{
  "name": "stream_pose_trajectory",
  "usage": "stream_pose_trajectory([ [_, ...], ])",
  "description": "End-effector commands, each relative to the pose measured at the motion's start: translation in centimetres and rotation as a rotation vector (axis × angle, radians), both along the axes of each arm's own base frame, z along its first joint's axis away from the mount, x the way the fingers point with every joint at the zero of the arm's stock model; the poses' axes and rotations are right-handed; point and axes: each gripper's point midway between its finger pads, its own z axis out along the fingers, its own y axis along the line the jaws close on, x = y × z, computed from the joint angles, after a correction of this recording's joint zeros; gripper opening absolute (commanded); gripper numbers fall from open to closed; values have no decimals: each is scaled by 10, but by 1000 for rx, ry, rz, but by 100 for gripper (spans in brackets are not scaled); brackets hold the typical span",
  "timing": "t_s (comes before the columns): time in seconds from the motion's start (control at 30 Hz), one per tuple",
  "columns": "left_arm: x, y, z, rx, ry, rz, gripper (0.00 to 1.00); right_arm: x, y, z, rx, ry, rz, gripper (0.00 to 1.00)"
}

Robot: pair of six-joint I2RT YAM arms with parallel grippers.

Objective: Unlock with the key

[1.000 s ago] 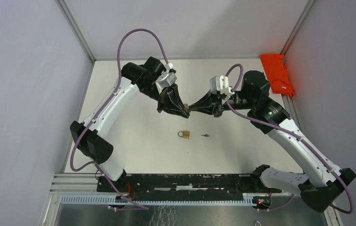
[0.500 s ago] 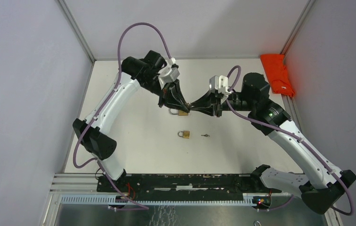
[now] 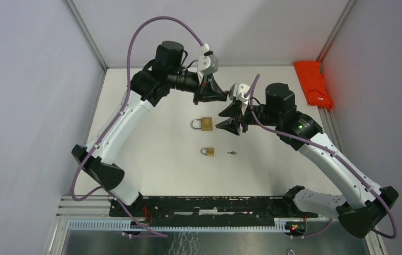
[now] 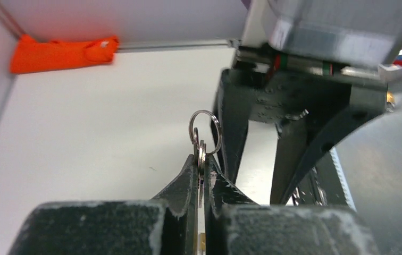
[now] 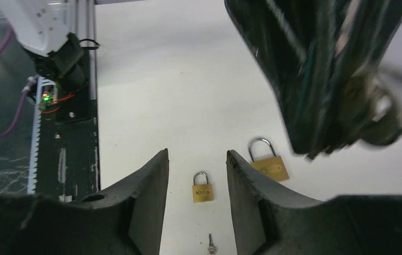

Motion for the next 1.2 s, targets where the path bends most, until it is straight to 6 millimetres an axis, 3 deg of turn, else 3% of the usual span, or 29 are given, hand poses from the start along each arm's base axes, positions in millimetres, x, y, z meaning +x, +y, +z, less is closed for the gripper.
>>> stream_pose_trajectory([
  [0.0,32,-1,40,-55,-31,227,2,19,-17,29,9,-72,-162,48],
  [0.2,24,11,-16,121,4,242,2,28,-30,33,3,-99,-262,46],
  [0.43,8,24,-56,228,66,212,2,40,-26,51,36,-141,-288,44],
  [0.7,-16,26,-52,197,53,129,2,45,-10,44,38,-121,-223,36],
  [1.17,-28,19,-51,170,64,59,2,48,18,22,61,-41,-114,35],
])
